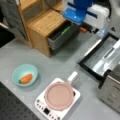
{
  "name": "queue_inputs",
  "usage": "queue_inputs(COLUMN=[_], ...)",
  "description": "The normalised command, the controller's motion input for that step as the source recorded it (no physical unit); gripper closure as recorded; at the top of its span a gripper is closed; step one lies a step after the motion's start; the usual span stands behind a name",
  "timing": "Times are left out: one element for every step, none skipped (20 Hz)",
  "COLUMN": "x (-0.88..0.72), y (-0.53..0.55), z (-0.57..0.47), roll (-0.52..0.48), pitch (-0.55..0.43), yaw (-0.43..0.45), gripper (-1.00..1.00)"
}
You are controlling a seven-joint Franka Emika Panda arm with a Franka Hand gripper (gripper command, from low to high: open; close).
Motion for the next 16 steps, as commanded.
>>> queue_inputs(x=[0.04, 0.06, 0.10, 0.16, 0.22, 0.27, 0.31, 0.35, 0.40, 0.41, 0.43, 0.45, 0.47, 0.49, 0.50, 0.49], y=[-0.03, -0.05, -0.10, -0.17, -0.25, -0.29, -0.34, -0.39, -0.45, -0.46, -0.49, -0.51, -0.54, -0.55, -0.57, -0.54], z=[-0.03, -0.05, -0.10, -0.15, -0.21, -0.22, -0.26, -0.27, -0.28, -0.24, -0.21, -0.18, -0.18, -0.16, -0.16, -0.13], roll=[-0.024, -0.034, -0.044, -0.054, -0.026, -0.018, -0.004, -0.011, -0.022, -0.027, -0.010, 0.021, 0.034, -0.002, -0.031, -0.038], pitch=[0.177, 0.212, 0.219, 0.246, 0.235, 0.221, 0.194, 0.157, 0.131, 0.112, 0.075, 0.051, 0.042, 0.023, 0.013, 0.020], yaw=[0.172, 0.184, 0.226, 0.302, 0.310, 0.298, 0.270, 0.215, 0.170, 0.134, 0.110, 0.097, 0.086, 0.086, 0.090, 0.093], gripper=[-1.00, -1.00, -1.00, -1.00, -1.00, -1.00, -1.00, -1.00, -1.00, -1.00, -1.00, -1.00, -1.00, -1.00, -1.00, -1.00])
